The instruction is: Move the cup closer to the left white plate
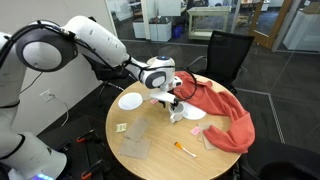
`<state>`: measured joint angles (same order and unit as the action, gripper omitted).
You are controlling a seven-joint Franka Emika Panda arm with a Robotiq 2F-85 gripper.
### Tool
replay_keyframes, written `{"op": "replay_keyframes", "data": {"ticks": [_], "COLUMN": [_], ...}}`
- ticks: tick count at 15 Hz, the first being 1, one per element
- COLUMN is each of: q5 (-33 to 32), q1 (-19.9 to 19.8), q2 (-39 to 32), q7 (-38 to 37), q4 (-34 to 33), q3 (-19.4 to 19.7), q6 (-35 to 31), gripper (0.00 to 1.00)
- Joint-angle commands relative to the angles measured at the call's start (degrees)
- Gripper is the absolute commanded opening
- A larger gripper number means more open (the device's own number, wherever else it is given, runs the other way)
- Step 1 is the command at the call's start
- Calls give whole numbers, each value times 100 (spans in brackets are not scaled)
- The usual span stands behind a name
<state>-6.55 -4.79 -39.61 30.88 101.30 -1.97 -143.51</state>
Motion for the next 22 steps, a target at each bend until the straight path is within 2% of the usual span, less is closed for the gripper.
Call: {"op": "replay_keyframes", "data": {"ticks": [1,4,6,15,22], "q5": [-156,-162,-182,-288,-406], "q1": [-35,-47,-37,164,840], "q2": [-5,4,11,478,1232], "q7": [-201,-219,-254,-441,-1145], "q4": [-79,-91,-106,246,982], "q3": [25,51,74,-74,-201], "q6": [163,180,201,253,251], "gripper": [36,12,0,3,3]}}
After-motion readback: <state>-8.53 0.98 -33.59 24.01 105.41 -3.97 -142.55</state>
